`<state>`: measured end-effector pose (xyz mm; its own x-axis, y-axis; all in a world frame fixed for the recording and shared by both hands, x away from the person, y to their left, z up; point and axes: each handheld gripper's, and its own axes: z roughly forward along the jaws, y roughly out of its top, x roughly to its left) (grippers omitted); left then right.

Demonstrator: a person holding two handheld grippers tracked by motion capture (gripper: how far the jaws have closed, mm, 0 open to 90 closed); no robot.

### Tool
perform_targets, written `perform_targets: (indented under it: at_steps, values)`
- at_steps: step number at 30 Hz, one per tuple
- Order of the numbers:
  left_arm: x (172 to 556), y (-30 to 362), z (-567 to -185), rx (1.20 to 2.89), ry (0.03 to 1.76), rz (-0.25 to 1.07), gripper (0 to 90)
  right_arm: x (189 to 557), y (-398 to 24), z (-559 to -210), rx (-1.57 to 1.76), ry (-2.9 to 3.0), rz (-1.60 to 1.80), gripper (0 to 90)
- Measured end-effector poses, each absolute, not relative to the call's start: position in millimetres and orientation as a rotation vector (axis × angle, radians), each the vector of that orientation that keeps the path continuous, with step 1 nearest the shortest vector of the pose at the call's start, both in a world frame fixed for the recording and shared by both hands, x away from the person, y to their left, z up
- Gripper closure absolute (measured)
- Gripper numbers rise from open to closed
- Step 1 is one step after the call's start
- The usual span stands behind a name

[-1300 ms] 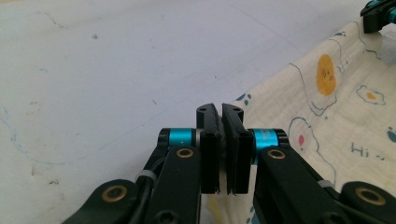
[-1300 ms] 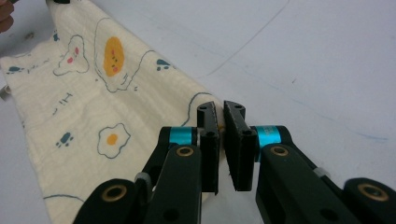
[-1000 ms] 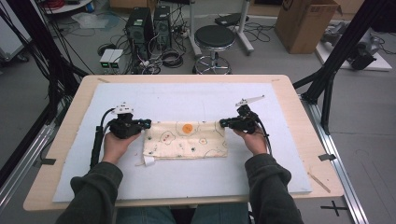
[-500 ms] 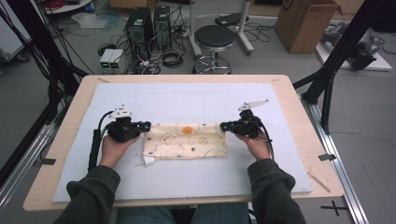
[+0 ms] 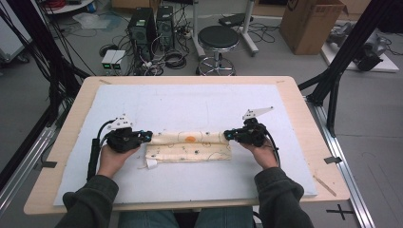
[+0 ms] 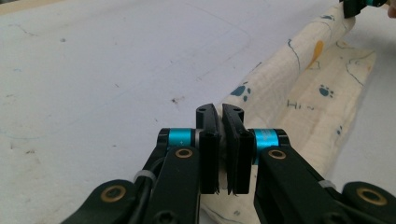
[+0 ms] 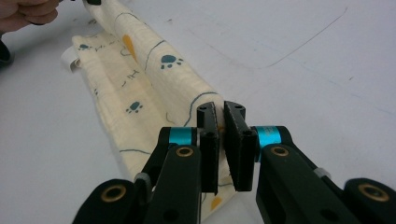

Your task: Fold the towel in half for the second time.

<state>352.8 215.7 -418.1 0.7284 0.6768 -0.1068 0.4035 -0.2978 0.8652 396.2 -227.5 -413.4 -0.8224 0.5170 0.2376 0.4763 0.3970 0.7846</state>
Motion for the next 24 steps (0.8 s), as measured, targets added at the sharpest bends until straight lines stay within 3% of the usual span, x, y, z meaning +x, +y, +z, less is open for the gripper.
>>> perform_targets:
  at_steps: [24]
  values:
    - [329.0,210.8,-424.7,2.069,0.743,0.29,82.1,366.6,-228.4,-426.9,0.852,2.632,1.398,84.1]
